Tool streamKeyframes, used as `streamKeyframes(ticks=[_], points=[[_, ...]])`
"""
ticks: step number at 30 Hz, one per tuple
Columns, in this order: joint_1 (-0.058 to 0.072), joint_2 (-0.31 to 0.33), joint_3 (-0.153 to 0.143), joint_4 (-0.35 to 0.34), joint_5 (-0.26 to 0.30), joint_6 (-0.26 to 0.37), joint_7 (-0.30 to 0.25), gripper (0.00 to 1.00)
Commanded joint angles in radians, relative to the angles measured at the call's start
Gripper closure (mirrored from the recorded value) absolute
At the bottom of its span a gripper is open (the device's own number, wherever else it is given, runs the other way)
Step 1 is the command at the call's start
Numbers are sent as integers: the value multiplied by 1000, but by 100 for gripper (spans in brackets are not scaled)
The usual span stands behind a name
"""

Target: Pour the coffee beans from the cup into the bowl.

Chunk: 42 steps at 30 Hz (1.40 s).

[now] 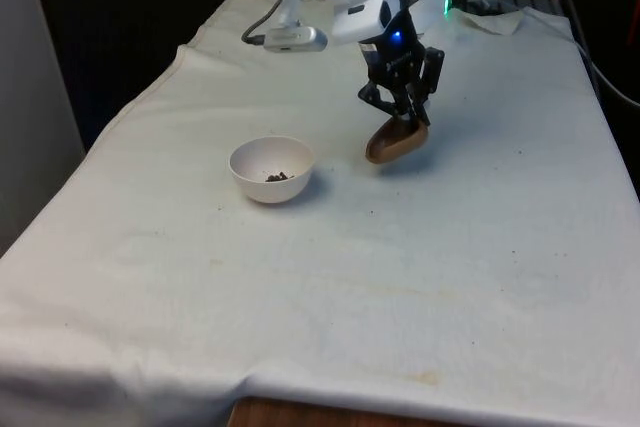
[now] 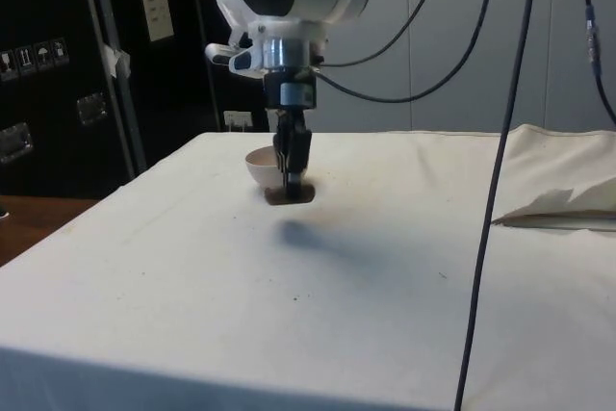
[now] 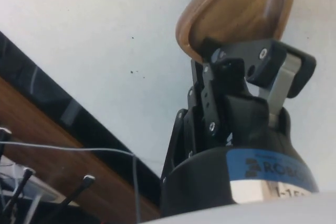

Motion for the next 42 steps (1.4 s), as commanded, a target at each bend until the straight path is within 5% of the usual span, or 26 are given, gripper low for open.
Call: streamKeyframes(ticks=[1, 7, 8, 9, 16, 17, 18, 24, 25, 26, 34, 35, 36, 42], points=[[11, -8, -4, -15, -18, 25, 16, 100], [9, -19, 15, -42, -64, 70, 44, 100], [-2, -14, 23, -33, -51, 54, 31, 100], [9, -20, 17, -46, -70, 76, 47, 100], [8, -30, 35, -74, -133, 122, 89, 100], [-3, -25, 42, -61, -114, 99, 72, 100], [8, -30, 37, -78, -140, 128, 94, 100], [8, -33, 55, -100, -194, 174, 135, 100], [-4, -30, 63, -89, -178, 154, 119, 100], [7, -34, 58, -103, -203, 180, 142, 100], [6, -33, 84, -128, -281, 241, 212, 100], [-6, -32, 95, -119, -265, 222, 197, 100], [6, -33, 86, -131, -291, 247, 221, 100], [5, -32, 103, -147, -363, 287, 288, 100]])
